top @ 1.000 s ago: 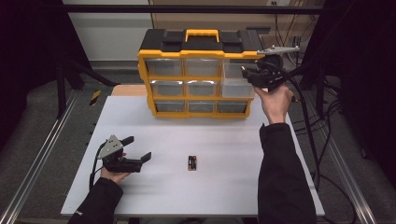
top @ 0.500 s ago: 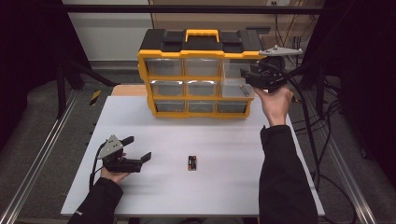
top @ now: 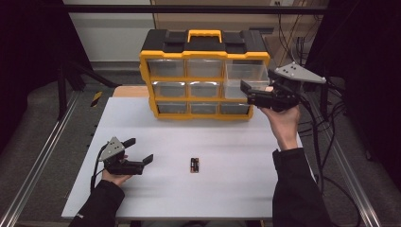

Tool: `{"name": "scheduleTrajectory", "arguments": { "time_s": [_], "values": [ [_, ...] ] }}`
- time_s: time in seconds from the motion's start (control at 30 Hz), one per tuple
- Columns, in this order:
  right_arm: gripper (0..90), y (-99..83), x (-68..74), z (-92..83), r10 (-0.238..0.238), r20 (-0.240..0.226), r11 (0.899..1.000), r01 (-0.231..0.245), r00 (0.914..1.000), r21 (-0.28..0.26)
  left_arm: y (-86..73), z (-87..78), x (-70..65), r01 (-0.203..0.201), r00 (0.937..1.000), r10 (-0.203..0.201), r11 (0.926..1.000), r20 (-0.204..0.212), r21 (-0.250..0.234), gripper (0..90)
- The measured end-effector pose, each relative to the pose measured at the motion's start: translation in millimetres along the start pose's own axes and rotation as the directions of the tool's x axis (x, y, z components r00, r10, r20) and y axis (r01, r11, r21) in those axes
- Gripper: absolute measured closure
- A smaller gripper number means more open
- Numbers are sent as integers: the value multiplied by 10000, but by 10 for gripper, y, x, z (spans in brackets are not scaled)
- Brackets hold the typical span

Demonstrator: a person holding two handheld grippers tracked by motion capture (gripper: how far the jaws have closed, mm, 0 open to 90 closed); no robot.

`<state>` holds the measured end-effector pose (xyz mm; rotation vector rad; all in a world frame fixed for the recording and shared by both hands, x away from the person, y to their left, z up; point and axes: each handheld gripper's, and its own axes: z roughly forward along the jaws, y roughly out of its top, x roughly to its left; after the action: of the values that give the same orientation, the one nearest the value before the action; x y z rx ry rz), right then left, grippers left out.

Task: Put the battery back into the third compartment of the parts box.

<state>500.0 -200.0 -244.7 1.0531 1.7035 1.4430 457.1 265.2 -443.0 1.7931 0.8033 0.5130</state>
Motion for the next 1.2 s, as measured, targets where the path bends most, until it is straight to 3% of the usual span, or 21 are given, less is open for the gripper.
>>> {"name": "scheduleTrajectory", "arguments": {
  "time_s": [0.13, 0.43, 0.8, 1.03, 1.2],
  "values": [
    [28, -154, 81, -81, -182, -147, 9998, 182, 9997, 5, 1, -2, 1, 6, 10000, -6, 10000, -5, -15, 12],
    [10, -530, 263, -158, -56, -634, 9998, 68, 9980, 192, 2, -1, -7, -17, 10000, 17, 10000, -7, -6, 12],
    [8, -1035, 495, 38, 108, -1139, 9936, 21, 9934, 1127, 2, -1, -8, -26, 10000, 26, 10000, -13, -7, 12],
    [8, -1316, 624, 183, 274, -1527, 9830, 11, 9879, 1834, -1, 2, -7, -18, 10000, 18, 10000, -12, 13, 11],
    [9, -1508, 742, 274, 156, -1855, 9691, 308, 9825, 2449, -2, 1, -8, -24, 10000, 24, 10000, -18, 8, 10]
  ]
}}
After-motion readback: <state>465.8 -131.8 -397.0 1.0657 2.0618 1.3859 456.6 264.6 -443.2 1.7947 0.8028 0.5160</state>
